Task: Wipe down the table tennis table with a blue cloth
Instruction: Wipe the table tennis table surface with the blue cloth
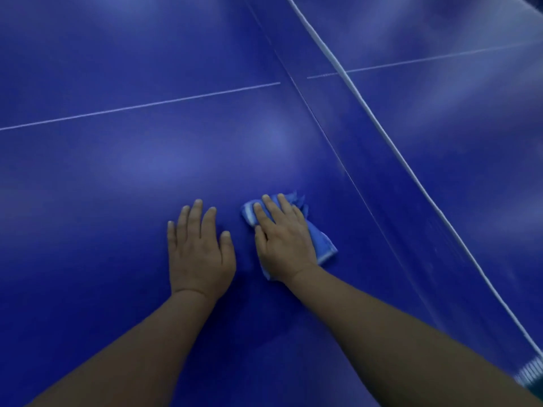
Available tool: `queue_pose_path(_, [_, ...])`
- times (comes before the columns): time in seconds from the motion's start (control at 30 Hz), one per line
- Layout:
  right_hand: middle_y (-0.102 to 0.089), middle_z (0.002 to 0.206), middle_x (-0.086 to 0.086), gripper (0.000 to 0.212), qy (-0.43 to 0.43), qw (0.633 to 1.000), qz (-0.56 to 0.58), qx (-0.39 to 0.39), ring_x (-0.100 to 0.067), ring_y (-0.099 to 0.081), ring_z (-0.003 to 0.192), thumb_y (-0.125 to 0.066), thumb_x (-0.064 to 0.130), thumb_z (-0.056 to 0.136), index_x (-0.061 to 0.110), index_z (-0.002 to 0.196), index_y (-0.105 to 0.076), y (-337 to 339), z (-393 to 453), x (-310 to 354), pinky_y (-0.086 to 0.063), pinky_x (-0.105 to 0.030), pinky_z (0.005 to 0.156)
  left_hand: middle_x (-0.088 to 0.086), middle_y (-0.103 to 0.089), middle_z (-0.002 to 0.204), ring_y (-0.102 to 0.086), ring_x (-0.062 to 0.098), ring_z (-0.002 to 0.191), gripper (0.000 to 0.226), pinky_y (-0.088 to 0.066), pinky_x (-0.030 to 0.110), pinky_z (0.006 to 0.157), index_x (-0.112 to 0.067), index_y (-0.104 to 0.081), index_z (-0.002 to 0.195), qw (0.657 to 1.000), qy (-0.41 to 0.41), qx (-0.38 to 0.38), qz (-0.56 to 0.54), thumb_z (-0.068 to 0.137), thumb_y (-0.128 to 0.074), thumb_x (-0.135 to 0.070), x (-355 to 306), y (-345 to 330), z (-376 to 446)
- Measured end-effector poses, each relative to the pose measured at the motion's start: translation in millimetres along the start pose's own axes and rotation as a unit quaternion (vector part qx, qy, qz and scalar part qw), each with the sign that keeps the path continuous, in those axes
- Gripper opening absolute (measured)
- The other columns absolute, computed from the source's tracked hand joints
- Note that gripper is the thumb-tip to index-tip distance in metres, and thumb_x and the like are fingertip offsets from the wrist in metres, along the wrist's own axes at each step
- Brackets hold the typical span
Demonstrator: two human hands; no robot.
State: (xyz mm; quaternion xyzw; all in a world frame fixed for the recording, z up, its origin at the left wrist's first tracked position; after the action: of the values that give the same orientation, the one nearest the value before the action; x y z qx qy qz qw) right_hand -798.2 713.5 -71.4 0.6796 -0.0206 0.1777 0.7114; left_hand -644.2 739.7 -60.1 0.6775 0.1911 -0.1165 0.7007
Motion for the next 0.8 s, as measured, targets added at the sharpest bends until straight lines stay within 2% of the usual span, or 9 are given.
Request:
queue_pose_path(0.13, [-0.042, 0.156, -0.009, 0.048, 0.035, 0.999, -0.017, 0.02, -0.033, -0.029, 0.148, -0.04, 0.027, 0.101, 0.011, 0.146, -0.048, -7, 90, -10, -0.023, -0.048, 0.118, 0.008, -0.02, 0.164, -0.008, 0.026, 0.153, 0.068, 0.001, 0.05, 0.123, -0.012, -0.035, 0.152, 0.999, 0.026, 0.025, 0.032, 0.094, -0.025, -0.046, -4, -19, 24])
queue_pose_path(0.27, [-0.037, 0.158, -0.004, 0.047, 0.01, 0.999, -0.046, -0.01, -0.03, -0.027, 0.148, -0.036, 0.028, 0.103, 0.016, 0.148, -0.045, -10, 175, -23, -0.019, -0.043, 0.115, 0.008, -0.028, 0.161, -0.015, 0.029, 0.152, 0.065, -0.008, 0.056, 0.121, -0.019, -0.041, 0.15, 0.996, 0.019, 0.044, 0.075, 0.094, -0.024, -0.048, -3, -27, 24])
queue_pose_path(0.37, [-0.046, 0.15, -0.001, 0.039, -0.026, 0.999, -0.011, -0.039, -0.026, -0.037, 0.14, -0.042, 0.024, 0.099, 0.02, 0.137, -0.052, -9, 241, -30, -0.023, -0.036, 0.114, 0.007, -0.028, 0.161, -0.014, 0.028, 0.152, 0.062, -0.007, 0.055, 0.121, -0.021, -0.041, 0.149, 0.994, 0.021, 0.054, 0.089, 0.095, -0.026, -0.048, -2, -31, 26])
queue_pose_path(0.47, [-0.052, 0.139, 0.007, 0.035, -0.027, 0.998, -0.045, -0.032, -0.02, -0.042, 0.131, -0.037, 0.027, 0.1, 0.026, 0.13, -0.056, -8, 295, -31, -0.027, -0.032, 0.109, 0.006, -0.029, 0.161, -0.016, 0.028, 0.151, 0.061, -0.007, 0.054, 0.12, -0.021, -0.042, 0.149, 0.994, 0.02, 0.049, 0.092, 0.094, -0.029, -0.046, -3, -29, 25])
queue_pose_path(0.53, [-0.047, 0.147, 0.007, 0.039, -0.067, 0.995, -0.073, -0.028, -0.022, -0.036, 0.138, -0.035, 0.03, 0.101, 0.027, 0.136, -0.052, -6, 312, -49, -0.026, -0.037, 0.113, 0.007, -0.03, 0.16, -0.018, 0.029, 0.15, 0.061, -0.008, 0.054, 0.118, -0.02, -0.043, 0.148, 0.995, 0.014, 0.044, 0.093, 0.094, -0.031, -0.045, -3, -28, 26])
queue_pose_path(0.6, [-0.035, 0.158, 0.003, 0.046, -0.12, 0.988, -0.089, -0.03, -0.028, -0.024, 0.147, -0.033, 0.032, 0.102, 0.024, 0.146, -0.044, -6, 305, -65, -0.019, -0.045, 0.119, 0.008, -0.031, 0.159, -0.02, 0.031, 0.149, 0.061, -0.009, 0.055, 0.118, -0.019, -0.044, 0.147, 0.994, 0.006, 0.038, 0.098, 0.093, -0.034, -0.044, -3, -28, 25])
queue_pose_path(0.63, [-0.03, 0.161, 0.001, 0.05, -0.12, 0.987, -0.099, -0.035, -0.031, -0.019, 0.15, -0.03, 0.032, 0.102, 0.022, 0.15, -0.038, -8, 296, -62, -0.015, -0.049, 0.12, 0.009, -0.032, 0.159, -0.021, 0.032, 0.149, 0.061, -0.009, 0.056, 0.118, -0.018, -0.045, 0.147, 0.995, 0.002, 0.032, 0.095, 0.092, -0.035, -0.044, -3, -27, 27])
queue_pose_path(0.73, [-0.021, 0.165, 0.001, 0.054, -0.04, 0.995, -0.088, -0.001, -0.032, -0.012, 0.152, -0.029, 0.033, 0.103, 0.018, 0.155, -0.029, -25, 289, -26, -0.011, -0.054, 0.12, 0.011, -0.035, 0.157, -0.025, 0.034, 0.146, 0.062, -0.01, 0.057, 0.118, -0.015, -0.05, 0.144, 0.995, -0.005, 0.016, 0.094, 0.09, -0.037, -0.043, -4, -25, 28])
queue_pose_path(0.8, [-0.016, 0.166, 0.004, 0.055, -0.028, 0.997, -0.064, 0.027, -0.03, -0.008, 0.153, -0.028, 0.033, 0.103, 0.02, 0.157, -0.024, -28, 316, -15, -0.01, -0.055, 0.12, 0.011, -0.036, 0.156, -0.026, 0.034, 0.146, 0.062, -0.01, 0.057, 0.118, -0.015, -0.051, 0.143, 0.995, -0.005, 0.011, 0.097, 0.089, -0.037, -0.043, -4, -25, 28])
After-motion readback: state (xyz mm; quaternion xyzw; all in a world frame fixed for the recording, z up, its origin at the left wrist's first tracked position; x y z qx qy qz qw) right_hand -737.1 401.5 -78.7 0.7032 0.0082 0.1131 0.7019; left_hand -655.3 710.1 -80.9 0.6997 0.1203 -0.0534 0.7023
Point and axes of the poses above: each hand's wrist, its own z-axis towards the middle knuckle, its own y-axis out of the back of the hand, x = y × z, the point moved 8 cm from there along z, towards the middle knuckle
